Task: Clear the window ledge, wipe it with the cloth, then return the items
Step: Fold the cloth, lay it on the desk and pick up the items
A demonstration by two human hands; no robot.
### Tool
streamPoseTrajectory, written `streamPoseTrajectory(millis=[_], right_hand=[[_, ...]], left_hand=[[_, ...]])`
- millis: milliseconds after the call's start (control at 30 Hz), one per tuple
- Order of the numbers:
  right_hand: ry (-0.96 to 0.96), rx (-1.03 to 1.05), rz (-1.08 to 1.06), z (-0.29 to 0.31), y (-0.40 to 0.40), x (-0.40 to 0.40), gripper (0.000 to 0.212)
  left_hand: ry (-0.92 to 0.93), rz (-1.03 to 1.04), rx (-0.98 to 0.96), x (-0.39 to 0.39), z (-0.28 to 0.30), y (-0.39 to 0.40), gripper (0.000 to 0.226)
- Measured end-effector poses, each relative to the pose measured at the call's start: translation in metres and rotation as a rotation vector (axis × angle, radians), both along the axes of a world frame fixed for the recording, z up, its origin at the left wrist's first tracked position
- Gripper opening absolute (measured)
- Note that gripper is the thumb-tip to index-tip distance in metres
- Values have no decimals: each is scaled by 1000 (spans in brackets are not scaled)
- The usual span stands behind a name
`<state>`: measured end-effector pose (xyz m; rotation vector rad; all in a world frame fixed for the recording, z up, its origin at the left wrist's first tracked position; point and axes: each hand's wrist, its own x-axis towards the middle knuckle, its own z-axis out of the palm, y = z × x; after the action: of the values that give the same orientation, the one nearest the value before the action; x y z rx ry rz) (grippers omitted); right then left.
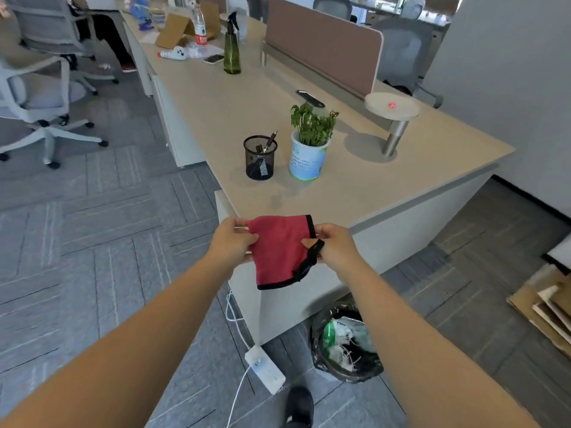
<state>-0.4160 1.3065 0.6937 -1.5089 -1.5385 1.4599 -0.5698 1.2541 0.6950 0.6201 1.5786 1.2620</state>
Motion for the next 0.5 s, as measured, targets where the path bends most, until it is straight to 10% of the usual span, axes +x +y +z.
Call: streamPoseTrajectory(millis=[500], right_hand=[[-200,-86,253,-90,196,-42,9]], left_hand=[[426,71,-242,-30,-89,170,28]])
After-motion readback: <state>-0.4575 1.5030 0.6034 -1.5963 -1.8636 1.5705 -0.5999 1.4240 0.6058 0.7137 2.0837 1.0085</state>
